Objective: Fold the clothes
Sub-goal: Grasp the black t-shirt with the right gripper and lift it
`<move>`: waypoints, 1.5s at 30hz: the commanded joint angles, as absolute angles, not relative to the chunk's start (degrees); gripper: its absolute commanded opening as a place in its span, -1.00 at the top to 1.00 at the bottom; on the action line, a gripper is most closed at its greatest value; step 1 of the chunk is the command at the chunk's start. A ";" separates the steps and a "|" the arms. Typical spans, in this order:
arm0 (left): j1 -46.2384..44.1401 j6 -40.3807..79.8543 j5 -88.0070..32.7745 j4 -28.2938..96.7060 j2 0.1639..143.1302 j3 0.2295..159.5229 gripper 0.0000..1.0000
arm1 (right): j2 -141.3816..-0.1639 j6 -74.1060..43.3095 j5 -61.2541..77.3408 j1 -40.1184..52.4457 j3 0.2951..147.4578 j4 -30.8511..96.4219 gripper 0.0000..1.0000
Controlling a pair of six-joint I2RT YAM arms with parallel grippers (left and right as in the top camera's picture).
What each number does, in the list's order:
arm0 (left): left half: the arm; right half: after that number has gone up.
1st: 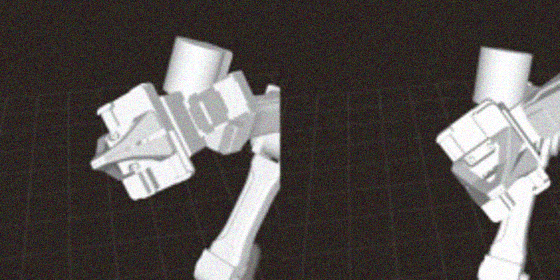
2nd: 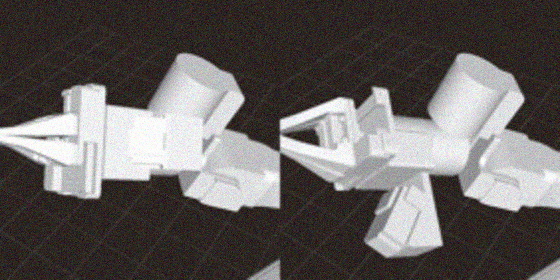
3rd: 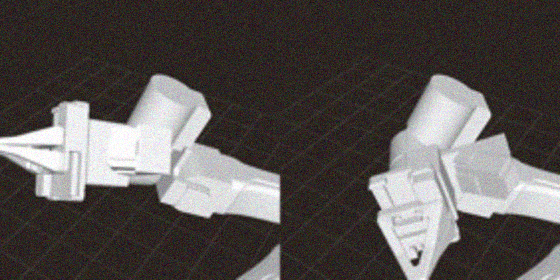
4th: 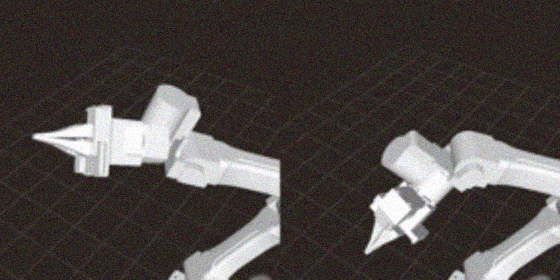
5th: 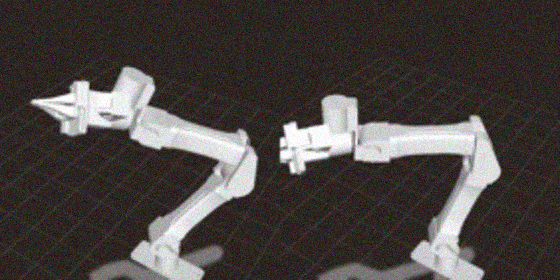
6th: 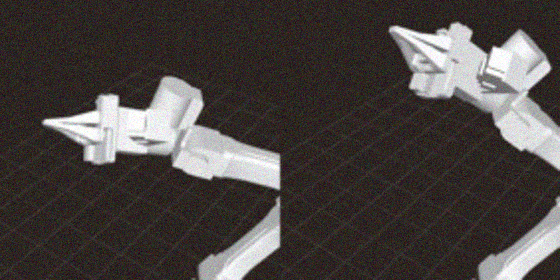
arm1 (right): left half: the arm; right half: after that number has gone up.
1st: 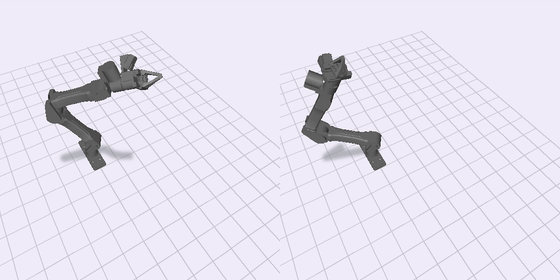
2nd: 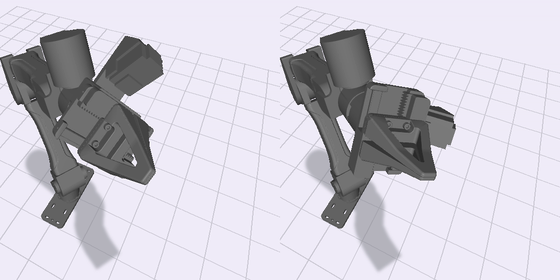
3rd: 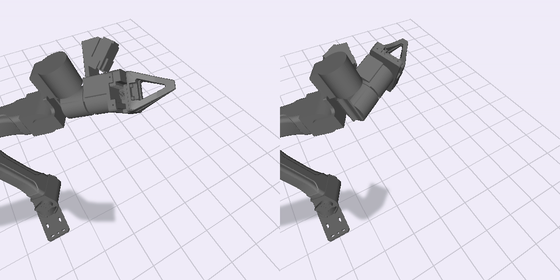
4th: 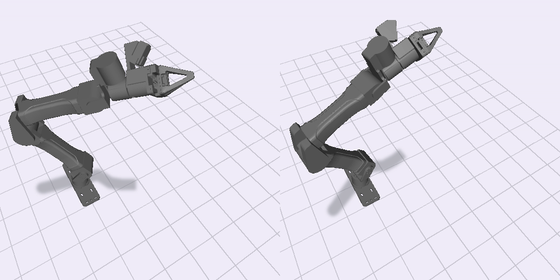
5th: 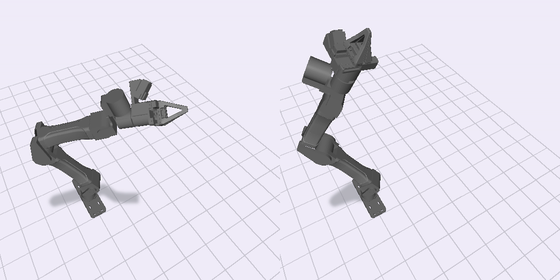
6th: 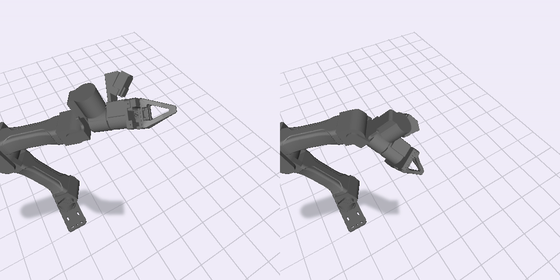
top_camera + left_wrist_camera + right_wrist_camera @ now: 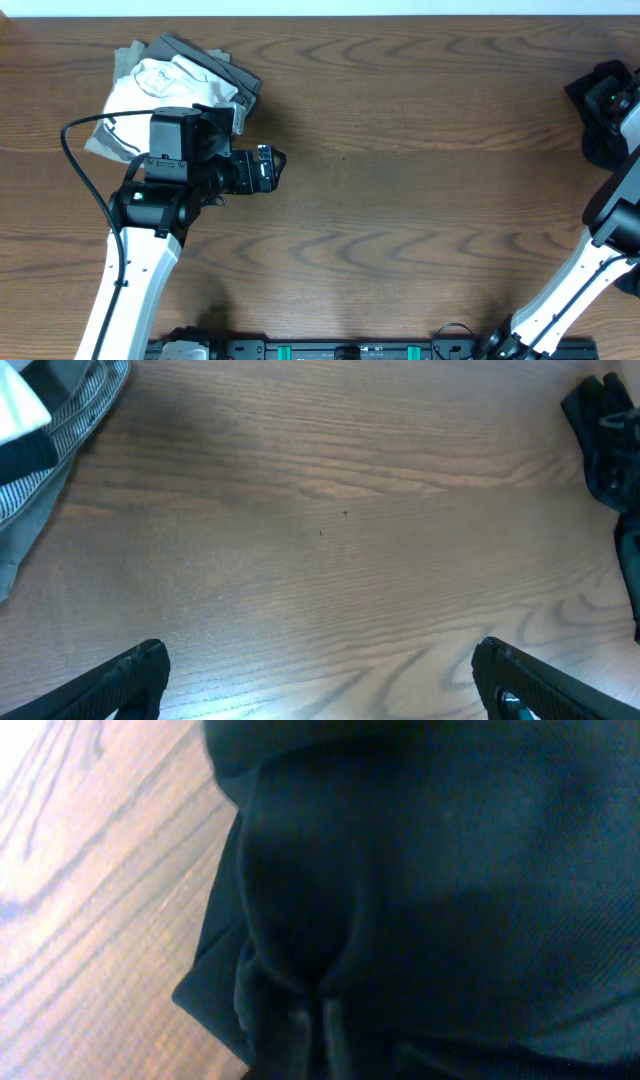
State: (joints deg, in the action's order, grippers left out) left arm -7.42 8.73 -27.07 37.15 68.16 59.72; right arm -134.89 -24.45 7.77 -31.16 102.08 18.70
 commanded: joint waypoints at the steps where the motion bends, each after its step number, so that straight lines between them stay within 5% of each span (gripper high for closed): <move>1: -7.79 7.88 -28.03 37.28 68.47 61.10 -0.96 | -134.65 -23.11 11.57 -31.00 103.07 18.52 0.98; 11: -8.47 8.03 -27.88 36.18 67.99 61.43 -0.96 | -118.43 -17.04 29.04 -30.68 103.09 19.40 0.97; 19: -8.43 7.97 -27.79 36.18 64.14 65.49 -0.96 | -104.79 -16.01 30.20 -26.55 103.09 28.45 0.98; 30: -8.45 7.53 -22.61 36.64 57.41 66.28 -0.96 | -101.25 -13.85 30.24 -8.47 103.07 44.91 0.97; 45: -8.71 7.57 -28.10 41.12 67.02 66.24 -0.96 | -101.23 -9.13 28.53 11.86 103.07 46.83 0.97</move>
